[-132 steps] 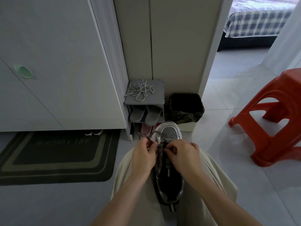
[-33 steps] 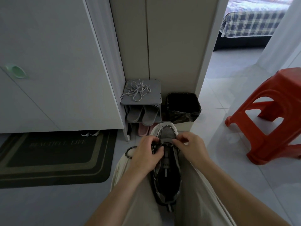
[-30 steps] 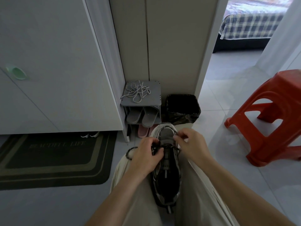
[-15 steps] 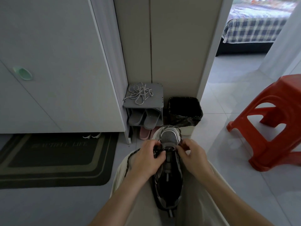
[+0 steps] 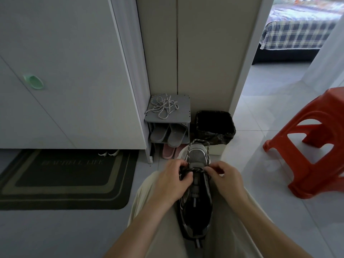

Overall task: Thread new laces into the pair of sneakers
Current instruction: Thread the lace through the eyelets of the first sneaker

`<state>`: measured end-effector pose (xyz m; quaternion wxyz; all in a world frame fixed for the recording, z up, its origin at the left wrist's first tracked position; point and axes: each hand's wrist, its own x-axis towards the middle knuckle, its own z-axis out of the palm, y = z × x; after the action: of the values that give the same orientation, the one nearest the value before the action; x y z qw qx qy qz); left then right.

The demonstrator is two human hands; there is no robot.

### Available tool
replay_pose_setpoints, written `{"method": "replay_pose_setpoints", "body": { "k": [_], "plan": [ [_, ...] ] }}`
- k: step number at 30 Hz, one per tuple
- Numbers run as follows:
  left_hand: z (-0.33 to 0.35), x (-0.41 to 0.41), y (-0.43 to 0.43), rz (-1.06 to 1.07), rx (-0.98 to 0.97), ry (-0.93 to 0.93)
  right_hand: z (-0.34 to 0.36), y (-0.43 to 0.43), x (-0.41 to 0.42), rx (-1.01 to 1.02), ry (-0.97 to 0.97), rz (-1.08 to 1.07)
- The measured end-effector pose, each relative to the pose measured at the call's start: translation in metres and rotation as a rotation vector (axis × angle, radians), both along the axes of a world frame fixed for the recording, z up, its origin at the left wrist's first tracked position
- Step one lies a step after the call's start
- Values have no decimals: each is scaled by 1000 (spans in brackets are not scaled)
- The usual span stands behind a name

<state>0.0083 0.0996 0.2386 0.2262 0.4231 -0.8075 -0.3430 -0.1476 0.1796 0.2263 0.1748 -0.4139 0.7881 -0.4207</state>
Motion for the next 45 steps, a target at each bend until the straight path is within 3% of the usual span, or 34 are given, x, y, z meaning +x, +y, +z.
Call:
{"method": "replay_pose_setpoints", "body": {
  "k": [3, 8, 13, 18, 24, 28, 33, 38, 42, 45],
  "plan": [
    [-1, 2, 1, 4, 4, -7, 2, -1, 3, -34, -28, 15],
    [-1, 1, 1, 17, 9, 8, 8, -6, -2, 33, 111, 94],
    [-1, 1, 3, 26, 2, 23, 25, -11, -5, -144, -238, -127],
    [-2, 1, 0, 23, -7, 8, 12, -5, 1, 43, -93, 48],
    [-2, 1, 2, 21, 2, 2, 8, -8, -2, 27, 28, 28],
    [0, 1, 2, 20, 4, -20, 11, -8, -7, -119, -301, -209],
    [0, 1, 2, 23, -1, -9, 8, -1, 5, 5, -101, 16],
    [0, 1, 3, 21, 11, -7, 5, -6, 1, -15, 68, -31],
    [1, 1, 3, 21, 26, -21, 3, -10, -3, -118, -184, -232],
    [0, 2, 3, 27, 25, -23, 0, -7, 2, -71, -189, -125]
  ]
}}
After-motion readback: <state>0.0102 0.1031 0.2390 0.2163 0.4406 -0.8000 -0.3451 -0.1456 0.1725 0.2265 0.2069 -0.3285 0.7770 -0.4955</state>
